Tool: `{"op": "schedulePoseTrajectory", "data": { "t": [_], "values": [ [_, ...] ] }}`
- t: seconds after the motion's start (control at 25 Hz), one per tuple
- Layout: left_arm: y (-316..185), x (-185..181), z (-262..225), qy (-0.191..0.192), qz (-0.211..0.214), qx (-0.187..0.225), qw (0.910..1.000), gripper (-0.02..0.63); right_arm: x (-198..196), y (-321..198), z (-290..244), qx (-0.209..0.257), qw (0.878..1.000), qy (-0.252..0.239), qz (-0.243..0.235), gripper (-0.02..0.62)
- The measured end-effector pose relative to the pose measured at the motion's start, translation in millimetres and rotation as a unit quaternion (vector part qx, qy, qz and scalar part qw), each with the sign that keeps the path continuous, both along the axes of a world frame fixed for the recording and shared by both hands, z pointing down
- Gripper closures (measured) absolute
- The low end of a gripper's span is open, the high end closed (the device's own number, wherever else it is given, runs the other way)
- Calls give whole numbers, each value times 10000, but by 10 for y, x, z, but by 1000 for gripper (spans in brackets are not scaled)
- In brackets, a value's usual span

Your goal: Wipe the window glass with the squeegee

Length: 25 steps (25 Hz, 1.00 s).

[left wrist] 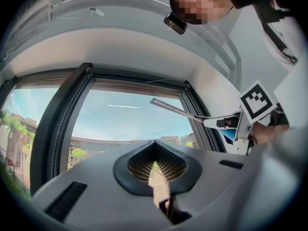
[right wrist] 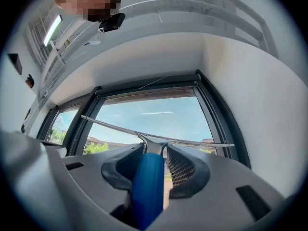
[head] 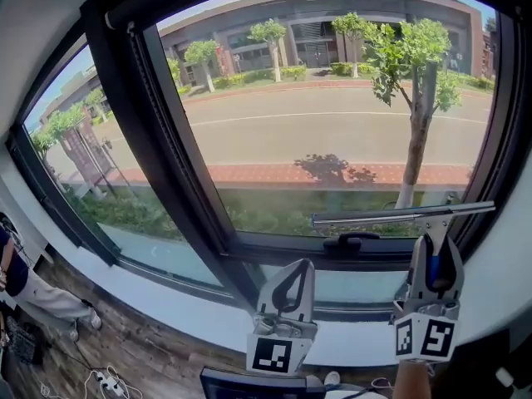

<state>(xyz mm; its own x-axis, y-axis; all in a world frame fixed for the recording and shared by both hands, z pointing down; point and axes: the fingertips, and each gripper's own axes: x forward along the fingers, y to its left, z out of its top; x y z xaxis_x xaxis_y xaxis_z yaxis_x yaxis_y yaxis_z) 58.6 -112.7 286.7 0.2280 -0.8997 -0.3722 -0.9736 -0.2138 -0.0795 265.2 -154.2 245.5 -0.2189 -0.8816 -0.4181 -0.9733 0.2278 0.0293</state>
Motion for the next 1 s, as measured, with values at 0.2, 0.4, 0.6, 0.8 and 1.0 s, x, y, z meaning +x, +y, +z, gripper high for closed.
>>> {"op": "schedulePoseTrajectory", "data": {
  "t": [0.2, 0.4, 0.6, 0.8, 1.0],
  "values": [
    [-298, -8, -37, 20, 381, -38, 9993, 604, -1, -184, -187, 202, 9993, 111, 284, 446],
    [-535, -38, -192, -123, 932, 47, 9956, 604, -82, -388, -592, 591, 9964, 241, 554, 446],
    [-671, -139, -213, -129, 1102, 54, 9938, 604, -115, -676, -1112, 990, 9920, 514, 598, 446],
    [-794, -125, -273, -122, 1223, 125, 9923, 604, -144, -999, -1579, 1227, 9872, 815, 617, 446],
    [-858, 0, -319, -217, 1329, 177, 9907, 604, -77, -1262, -2104, 1384, 9858, 798, 522, 446]
  ]
}}
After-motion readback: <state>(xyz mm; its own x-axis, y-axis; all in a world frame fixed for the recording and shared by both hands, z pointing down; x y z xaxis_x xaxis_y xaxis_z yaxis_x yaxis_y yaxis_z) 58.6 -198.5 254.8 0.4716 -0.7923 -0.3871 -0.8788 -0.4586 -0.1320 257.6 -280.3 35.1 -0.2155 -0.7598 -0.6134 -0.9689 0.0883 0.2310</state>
